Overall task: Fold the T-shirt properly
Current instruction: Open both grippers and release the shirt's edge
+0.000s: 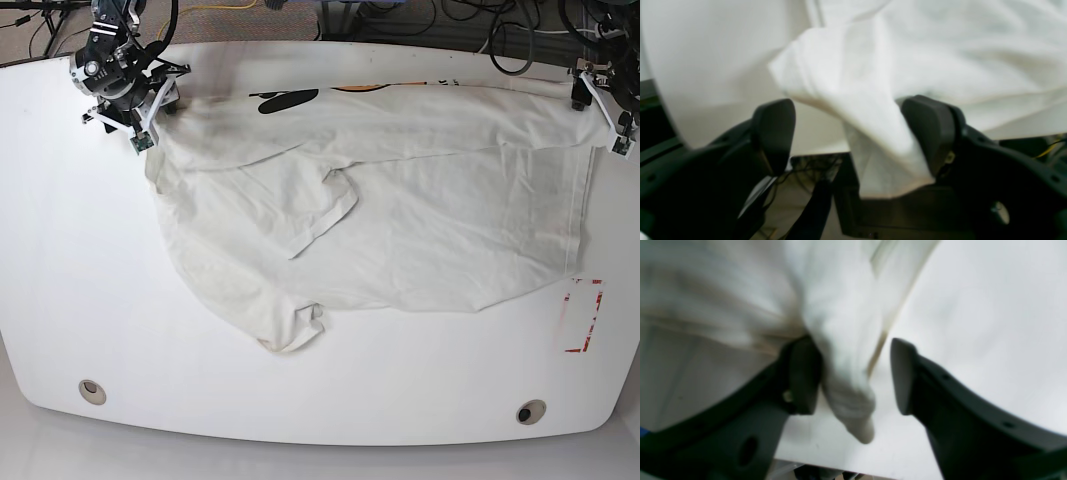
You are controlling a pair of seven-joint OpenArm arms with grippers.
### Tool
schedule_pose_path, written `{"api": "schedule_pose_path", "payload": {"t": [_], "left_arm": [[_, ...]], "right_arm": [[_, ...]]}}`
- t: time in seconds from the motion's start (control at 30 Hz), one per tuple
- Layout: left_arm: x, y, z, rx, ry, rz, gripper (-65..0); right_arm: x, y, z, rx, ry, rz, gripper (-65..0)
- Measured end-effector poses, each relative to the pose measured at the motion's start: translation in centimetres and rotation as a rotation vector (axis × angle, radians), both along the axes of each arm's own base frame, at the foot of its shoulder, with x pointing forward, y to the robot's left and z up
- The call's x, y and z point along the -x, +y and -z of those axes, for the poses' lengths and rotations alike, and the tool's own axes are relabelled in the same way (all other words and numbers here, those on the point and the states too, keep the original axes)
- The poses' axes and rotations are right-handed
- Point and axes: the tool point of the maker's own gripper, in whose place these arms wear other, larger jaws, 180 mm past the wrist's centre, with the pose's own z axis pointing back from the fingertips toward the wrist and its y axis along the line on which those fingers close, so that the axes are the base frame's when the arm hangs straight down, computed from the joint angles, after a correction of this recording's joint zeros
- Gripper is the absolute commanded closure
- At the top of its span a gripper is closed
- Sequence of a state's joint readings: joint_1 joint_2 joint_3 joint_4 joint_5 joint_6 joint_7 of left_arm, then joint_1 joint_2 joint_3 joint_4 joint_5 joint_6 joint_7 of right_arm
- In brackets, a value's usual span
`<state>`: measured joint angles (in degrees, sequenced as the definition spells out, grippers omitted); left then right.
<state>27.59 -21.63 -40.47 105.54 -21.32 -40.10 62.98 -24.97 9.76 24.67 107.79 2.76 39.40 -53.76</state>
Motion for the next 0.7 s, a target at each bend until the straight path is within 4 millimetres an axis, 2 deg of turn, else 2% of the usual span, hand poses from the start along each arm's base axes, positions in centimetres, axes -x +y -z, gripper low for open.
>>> {"api": "schedule_pose_path", "payload": {"t": [0.33, 0.57, 0.7], "left_arm": [[0.0, 0.7, -0.5, -0.014, -0.009, -0.009, -50.4], [0.0, 3.6, -2.8, -0.082, -0.049, -0.063, -50.3], [0.3, 4.7, -3.6, -0.100, -0.069, -0.101, -41.5]], "right_arm": [[0.8, 0.5, -0.5, 0.013, 0.010, -0.021, -42.5], [1.4, 0.4, -0.4, 0.021, 0.032, -0.018, -42.3], [1.6, 0.3, -0.4, 0.024, 0.045, -0.015, -42.3]]}}
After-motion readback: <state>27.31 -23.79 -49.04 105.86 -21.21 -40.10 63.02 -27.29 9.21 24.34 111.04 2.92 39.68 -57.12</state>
